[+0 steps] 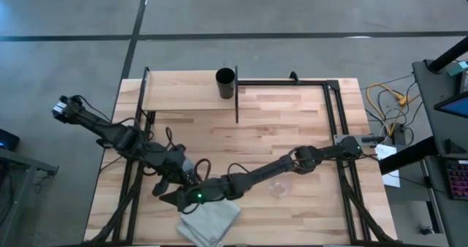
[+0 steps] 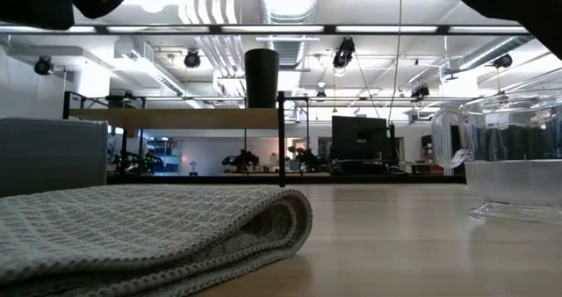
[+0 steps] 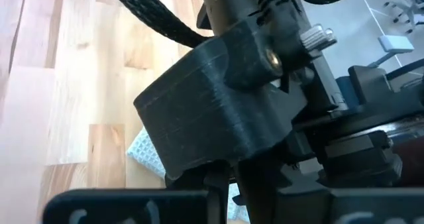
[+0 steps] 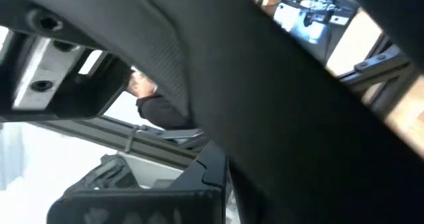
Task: Stack small to large cups/mugs on shelf
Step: Put the blue mug on the shelf
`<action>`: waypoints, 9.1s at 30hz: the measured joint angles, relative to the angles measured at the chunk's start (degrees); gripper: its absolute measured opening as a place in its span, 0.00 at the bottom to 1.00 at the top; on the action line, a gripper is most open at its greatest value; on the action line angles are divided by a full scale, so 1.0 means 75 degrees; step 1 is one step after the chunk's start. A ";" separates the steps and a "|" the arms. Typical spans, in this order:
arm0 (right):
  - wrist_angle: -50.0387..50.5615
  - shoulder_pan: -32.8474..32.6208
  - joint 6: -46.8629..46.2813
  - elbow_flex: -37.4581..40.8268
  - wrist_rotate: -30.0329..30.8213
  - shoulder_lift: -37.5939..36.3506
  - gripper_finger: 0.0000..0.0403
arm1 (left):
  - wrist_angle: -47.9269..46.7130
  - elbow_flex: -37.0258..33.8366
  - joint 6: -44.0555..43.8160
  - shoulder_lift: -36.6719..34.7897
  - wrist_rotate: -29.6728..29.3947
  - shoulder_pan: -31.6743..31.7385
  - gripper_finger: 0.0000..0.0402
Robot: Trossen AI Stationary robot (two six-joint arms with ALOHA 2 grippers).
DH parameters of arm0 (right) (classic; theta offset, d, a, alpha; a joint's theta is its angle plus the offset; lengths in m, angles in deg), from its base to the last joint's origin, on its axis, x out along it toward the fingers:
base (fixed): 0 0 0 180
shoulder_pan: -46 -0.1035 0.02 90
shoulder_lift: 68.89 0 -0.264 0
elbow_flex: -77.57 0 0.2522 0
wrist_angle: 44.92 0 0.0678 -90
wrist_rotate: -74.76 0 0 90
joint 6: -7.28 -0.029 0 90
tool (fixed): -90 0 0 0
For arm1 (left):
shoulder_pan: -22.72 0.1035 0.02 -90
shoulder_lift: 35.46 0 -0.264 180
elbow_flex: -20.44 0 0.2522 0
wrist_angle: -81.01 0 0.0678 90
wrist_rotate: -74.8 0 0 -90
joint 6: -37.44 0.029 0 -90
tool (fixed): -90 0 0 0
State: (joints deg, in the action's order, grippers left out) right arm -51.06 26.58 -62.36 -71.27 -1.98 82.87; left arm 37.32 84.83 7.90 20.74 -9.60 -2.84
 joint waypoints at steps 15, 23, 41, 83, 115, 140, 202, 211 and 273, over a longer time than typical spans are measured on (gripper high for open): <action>0.0049 0.0020 0.0125 0.0013 0.0179 0.0012 0.02 | 0.0049 -0.0198 -0.0002 0.0047 0.0038 0.0000 0.05; 0.0433 0.0023 -0.0085 0.0013 0.0183 -0.0003 0.03 | -0.0012 -0.0207 -0.0003 0.0049 0.0041 0.0000 0.05; 0.0965 0.0032 -0.0765 0.0010 0.0160 -0.0061 0.38 | -0.0036 -0.0216 -0.0009 0.0138 -0.0016 -0.0003 0.05; 0.3944 -0.0079 -0.1300 0.0005 -0.1280 -0.0186 0.34 | -0.2387 0.0040 -0.0679 -0.1729 -0.1209 -0.0020 0.05; 0.8053 0.1504 0.2548 0.1137 -0.1471 -0.2003 0.34 | -0.2359 -0.0767 -0.3265 -0.1264 -0.1001 -0.0058 0.05; 0.5348 0.1871 0.2377 0.2674 -0.2435 -0.2090 0.34 | -0.3562 -0.0801 -0.3767 -0.0397 -0.0678 -0.1238 0.05; 0.2311 0.1894 0.2069 0.4189 -0.2387 -0.2078 0.16 | -0.3222 -0.0807 -0.3768 0.1660 -0.1937 -0.1387 0.05; 0.2339 0.1877 0.1457 0.4124 -0.2070 -0.2092 0.03 | -0.3332 -0.0805 -0.3739 0.1618 -0.1746 -0.1387 0.05; 0.9063 0.2045 0.5698 0.0010 -0.0108 -0.3386 0.02 | -0.5137 0.0833 -0.2937 -0.0999 -0.3824 -0.0928 0.05</action>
State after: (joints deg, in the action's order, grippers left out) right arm 16.91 41.92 -19.63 -71.19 -2.79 57.48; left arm -1.21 91.07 -14.13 13.25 -38.28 -9.79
